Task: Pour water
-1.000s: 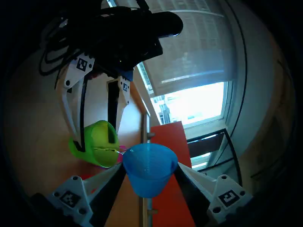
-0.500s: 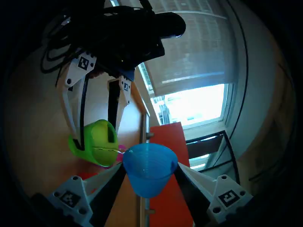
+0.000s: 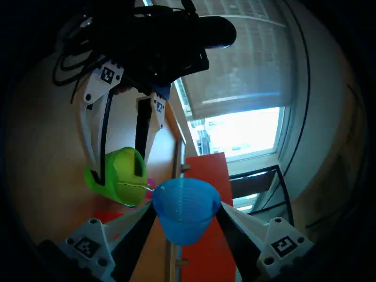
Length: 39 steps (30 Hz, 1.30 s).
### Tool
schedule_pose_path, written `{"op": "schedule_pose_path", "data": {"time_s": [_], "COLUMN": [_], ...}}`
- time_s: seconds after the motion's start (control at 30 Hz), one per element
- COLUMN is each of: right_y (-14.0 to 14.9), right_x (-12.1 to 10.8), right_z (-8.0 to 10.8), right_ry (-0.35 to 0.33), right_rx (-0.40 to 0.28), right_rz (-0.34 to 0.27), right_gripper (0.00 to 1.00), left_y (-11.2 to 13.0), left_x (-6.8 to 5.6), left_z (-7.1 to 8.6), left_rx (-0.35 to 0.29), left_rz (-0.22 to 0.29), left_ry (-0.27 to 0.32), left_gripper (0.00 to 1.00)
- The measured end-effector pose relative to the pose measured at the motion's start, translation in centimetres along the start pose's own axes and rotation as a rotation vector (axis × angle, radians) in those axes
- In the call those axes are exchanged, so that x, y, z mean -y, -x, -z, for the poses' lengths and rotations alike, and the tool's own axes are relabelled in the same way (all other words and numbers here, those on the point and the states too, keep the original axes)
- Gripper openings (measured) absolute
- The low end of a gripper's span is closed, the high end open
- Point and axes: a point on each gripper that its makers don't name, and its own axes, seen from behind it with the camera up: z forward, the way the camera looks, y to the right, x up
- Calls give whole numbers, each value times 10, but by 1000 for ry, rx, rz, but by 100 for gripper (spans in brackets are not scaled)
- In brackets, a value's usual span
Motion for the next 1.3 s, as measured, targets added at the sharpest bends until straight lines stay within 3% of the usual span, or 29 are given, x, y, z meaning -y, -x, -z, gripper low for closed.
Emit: {"op": "schedule_pose_path", "data": {"time_s": [1.3], "right_y": [-5], "right_x": [-1], "right_z": [-4], "right_ry": [1], "right_rx": [1], "right_rz": [93], "right_gripper": [90], "left_y": [0], "left_x": [0], "left_z": [0], "left_rx": [-4], "left_rz": [-3], "left_ry": [-1], "left_gripper": [87]}}
